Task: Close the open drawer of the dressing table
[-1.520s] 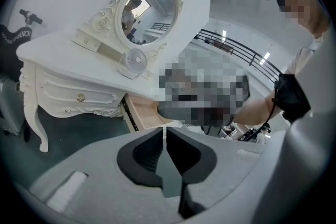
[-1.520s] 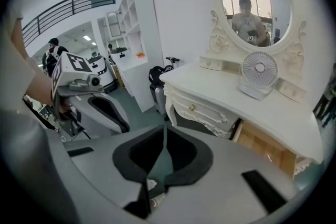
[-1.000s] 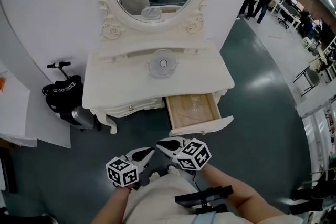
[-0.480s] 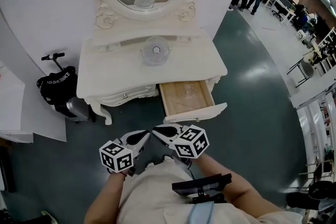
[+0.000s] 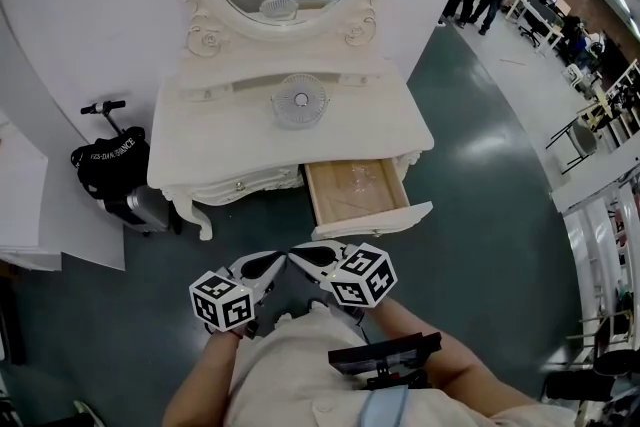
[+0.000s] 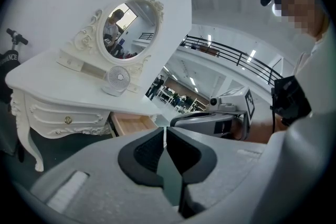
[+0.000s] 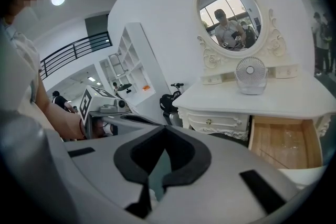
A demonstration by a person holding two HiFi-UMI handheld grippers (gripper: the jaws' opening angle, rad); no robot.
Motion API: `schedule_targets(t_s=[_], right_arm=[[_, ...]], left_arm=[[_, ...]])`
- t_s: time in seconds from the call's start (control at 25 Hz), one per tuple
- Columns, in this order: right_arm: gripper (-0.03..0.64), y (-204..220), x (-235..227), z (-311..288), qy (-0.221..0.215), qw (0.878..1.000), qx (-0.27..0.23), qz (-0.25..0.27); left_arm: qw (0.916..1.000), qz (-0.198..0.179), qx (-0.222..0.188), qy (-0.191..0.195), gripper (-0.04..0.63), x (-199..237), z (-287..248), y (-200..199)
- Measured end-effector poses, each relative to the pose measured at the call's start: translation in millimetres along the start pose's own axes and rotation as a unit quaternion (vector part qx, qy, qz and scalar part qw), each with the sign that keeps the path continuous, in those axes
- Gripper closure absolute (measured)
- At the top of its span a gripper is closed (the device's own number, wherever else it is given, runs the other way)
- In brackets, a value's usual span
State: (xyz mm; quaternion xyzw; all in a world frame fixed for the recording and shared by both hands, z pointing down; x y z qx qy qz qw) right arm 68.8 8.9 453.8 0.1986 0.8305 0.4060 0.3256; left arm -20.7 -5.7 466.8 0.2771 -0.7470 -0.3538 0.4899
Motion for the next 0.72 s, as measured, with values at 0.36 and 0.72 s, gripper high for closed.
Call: schedule_targets(t_s=[0.36,0.72], right_arm=[[0.601,0.9,0.1,0.2,0.001,1.0,0.003,-0.002],[0.601,7.2,1.9,9.4,0.002,1.0,0.007,-0.008]], left_arm=[[1.0,0.001,0.003,0.003,0.577,-1.5,-0.9,1.0],[1.0,0.005,0.004,0.001,0.577,-7.8,0.1,7.2]])
Point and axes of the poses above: the fingertips, and each gripper's own axes: z backward along the fingers, x to its left, y out of its underside, the point moved 5 cm from there along z, backward along the fingers, and after that the axes turned 1 degree about x, right-handed, at the moved point
